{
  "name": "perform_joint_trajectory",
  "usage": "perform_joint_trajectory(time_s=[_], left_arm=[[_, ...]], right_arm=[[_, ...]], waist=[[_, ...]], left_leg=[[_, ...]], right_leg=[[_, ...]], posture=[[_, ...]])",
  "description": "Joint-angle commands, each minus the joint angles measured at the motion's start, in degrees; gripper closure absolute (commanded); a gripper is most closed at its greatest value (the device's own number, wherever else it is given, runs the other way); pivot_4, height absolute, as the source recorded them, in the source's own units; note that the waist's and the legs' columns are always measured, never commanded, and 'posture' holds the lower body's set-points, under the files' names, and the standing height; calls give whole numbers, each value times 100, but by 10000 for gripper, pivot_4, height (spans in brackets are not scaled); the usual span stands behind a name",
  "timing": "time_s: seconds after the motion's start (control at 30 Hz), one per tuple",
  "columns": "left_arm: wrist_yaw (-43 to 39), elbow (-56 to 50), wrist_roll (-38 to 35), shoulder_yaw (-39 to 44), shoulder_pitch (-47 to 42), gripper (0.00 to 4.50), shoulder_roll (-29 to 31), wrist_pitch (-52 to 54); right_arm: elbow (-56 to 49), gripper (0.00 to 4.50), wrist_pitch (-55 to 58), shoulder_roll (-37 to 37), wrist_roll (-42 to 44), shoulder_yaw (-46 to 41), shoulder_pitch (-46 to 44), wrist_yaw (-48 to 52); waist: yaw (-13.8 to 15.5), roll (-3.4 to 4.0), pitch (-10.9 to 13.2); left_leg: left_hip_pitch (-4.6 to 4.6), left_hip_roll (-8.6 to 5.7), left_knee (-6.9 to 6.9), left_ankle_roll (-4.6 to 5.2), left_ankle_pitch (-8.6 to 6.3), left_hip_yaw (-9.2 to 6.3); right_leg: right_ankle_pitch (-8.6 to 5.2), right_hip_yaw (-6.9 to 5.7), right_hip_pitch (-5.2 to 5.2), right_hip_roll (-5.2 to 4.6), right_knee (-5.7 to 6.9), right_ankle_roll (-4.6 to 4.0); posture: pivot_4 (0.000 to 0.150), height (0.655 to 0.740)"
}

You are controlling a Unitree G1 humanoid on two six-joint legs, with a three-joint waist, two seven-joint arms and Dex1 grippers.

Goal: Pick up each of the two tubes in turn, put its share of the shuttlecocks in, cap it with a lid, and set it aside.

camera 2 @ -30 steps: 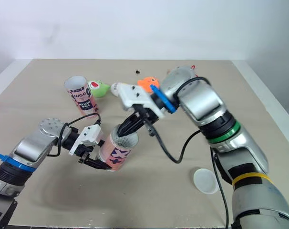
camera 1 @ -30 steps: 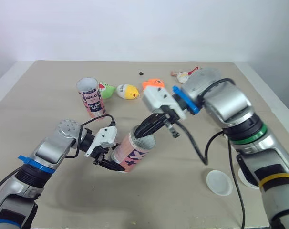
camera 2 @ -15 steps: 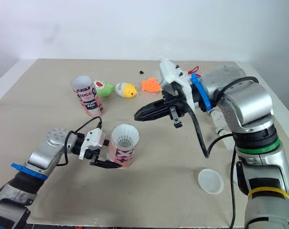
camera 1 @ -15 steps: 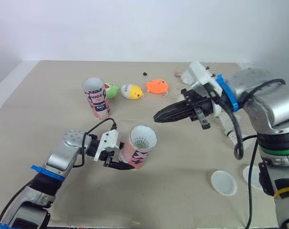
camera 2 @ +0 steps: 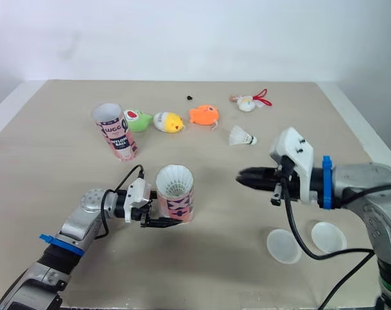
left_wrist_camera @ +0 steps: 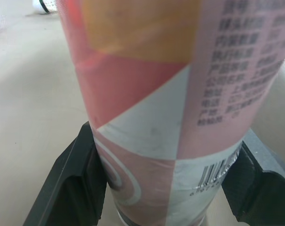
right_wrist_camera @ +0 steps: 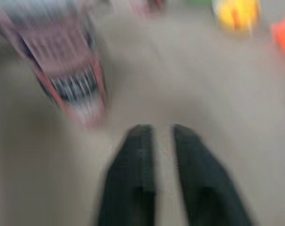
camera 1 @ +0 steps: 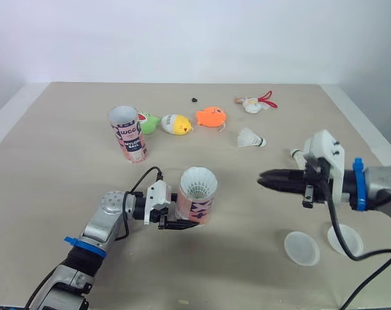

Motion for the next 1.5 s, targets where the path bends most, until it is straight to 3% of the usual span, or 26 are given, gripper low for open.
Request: perform_joint_trajectory(time_s=[0.03, 0.13, 0.17, 0.3, 0.5, 0.77, 1.2, 1.3, 1.5], left_arm=[[117, -127, 81, -125, 280, 17198, -33, -55], [373, -377, 82, -61, 546, 17198, -97, -173], [411, -520, 41, -46, 652, 17198, -76, -139], [522, -997, -50, -24, 1017, 17198, 52, -60], [656, -1206, 156, -60, 1329, 17198, 277, -214], [1053, -770, 333, -6, 1022, 17198, 95, -566], [799, -608, 277, -211, 699, 17198, 112, -397], [841, -556, 293, -210, 597, 17198, 90, -418], [1010, -369, 423, -195, 450, 17198, -30, -548]], right_arm=[[-308, 16476, -125, -239, 115, -484, 230, 76], [-374, 3270, -248, -470, -91, -671, 791, 201], [-409, 1072, -240, -555, -96, -739, 968, 257], [-477, 1072, -411, -833, -40, -1096, 1592, 758], [232, 1072, -1632, -1343, -1020, -867, 2219, 1308], [1028, 1072, -3031, -1467, -2047, 568, 1906, 1276], [2263, 1072, -4111, -1193, -3057, 2120, 1015, 1292], [2473, 8074, -4238, -1134, -3148, 2326, 756, 1388], [2615, 37702, -4402, -1195, -3046, 2397, 572, 1709]], waist=[[3, -1, 0], [12, -5, -1], [14, -4, -1], [10, -4, -1], [5, -8, 1], [7, -7, 1], [5, -20, -1], [2, -41, -2], [4, -47, 0]], left_leg=[[1, 1, 1, 1, 1, -1], [3, 13, 2, 1, 1, -4], [2, 14, 2, 1, 1, -5], [1, 14, -1, 1, 1, -2], [14, 21, 1, 0, 1, 7], [24, 25, 2, 3, 4, 34], [31, 22, 7, 2, 5, 47], [41, 25, 8, 2, 5, 51], [60, 30, 9, 8, 11, 58]], right_leg=[[-2, -1, 2, 3, 0, 8], [-7, -2, 6, 12, 0, 16], [-8, -3, 6, 12, -1, 14], [-9, 0, 2, 12, -1, 11], [-12, -1, 7, 16, -1, 17], [-11, 6, 5, 18, -1, -2], [-1, 24, 7, 16, -1, 14], [1, 24, 13, 20, -1, -2], [8, 31, 26, 15, -1, -5]], posture=[[1500, 7400], [1500, 7400], [1500, 7400], [1500, 7400], [1500, 7400], [1500, 7400], [1500, 7400], [1500, 7400], [1500, 7400]])
